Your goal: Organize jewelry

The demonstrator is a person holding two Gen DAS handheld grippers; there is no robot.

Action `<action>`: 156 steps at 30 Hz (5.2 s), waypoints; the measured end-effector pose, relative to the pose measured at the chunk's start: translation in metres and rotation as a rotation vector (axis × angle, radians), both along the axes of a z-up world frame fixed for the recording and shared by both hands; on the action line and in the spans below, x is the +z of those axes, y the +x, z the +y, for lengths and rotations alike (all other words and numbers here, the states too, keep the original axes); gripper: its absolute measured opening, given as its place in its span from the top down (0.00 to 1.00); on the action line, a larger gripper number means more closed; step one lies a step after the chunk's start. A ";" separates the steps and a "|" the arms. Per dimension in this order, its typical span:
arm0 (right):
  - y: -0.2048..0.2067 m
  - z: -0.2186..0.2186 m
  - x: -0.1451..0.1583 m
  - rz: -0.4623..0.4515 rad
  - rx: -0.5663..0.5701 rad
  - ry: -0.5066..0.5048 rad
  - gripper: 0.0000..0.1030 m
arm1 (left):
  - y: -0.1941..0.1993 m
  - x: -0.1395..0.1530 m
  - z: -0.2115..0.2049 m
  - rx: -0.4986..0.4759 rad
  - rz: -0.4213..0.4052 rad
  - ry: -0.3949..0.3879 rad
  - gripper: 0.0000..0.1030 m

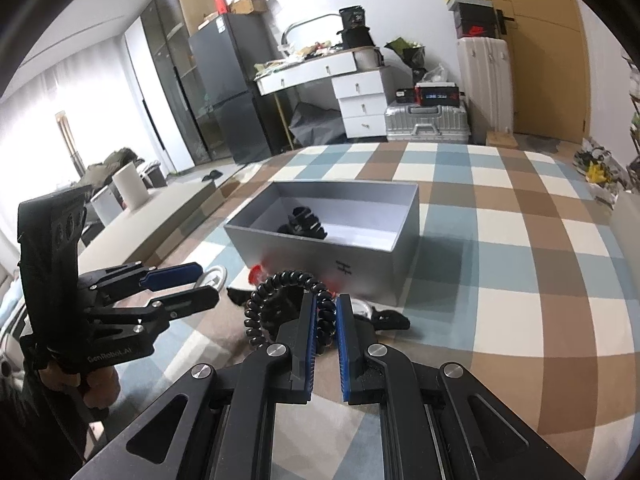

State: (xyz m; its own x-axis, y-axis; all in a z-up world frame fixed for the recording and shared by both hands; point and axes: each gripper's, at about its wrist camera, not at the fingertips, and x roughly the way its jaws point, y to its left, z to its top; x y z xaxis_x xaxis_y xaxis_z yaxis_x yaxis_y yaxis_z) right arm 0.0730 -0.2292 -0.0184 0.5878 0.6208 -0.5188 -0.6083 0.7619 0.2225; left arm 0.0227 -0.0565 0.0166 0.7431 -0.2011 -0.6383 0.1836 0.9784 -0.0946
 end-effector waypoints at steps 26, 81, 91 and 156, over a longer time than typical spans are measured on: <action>0.015 -0.011 0.041 -0.086 -0.151 0.102 0.91 | 0.030 0.029 0.017 0.074 -0.167 -0.013 0.64; 0.080 0.036 0.010 0.058 -0.217 0.086 0.83 | 0.056 0.002 0.012 0.098 -0.106 -0.038 0.64; 0.065 0.020 0.018 0.025 -0.230 0.116 0.48 | 0.045 0.005 0.003 0.062 -0.119 -0.013 0.18; 0.034 0.066 -0.054 0.100 -0.004 -0.397 0.00 | 0.014 -0.019 0.012 -0.021 0.027 -0.071 0.01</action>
State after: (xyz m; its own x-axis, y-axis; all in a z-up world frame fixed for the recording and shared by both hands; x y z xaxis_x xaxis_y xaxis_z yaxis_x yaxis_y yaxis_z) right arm 0.1066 -0.1627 -0.0721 0.5241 0.3586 -0.7725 -0.5955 0.8028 -0.0312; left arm 0.0371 -0.0446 -0.0022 0.7208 -0.2619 -0.6418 0.2007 0.9651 -0.1685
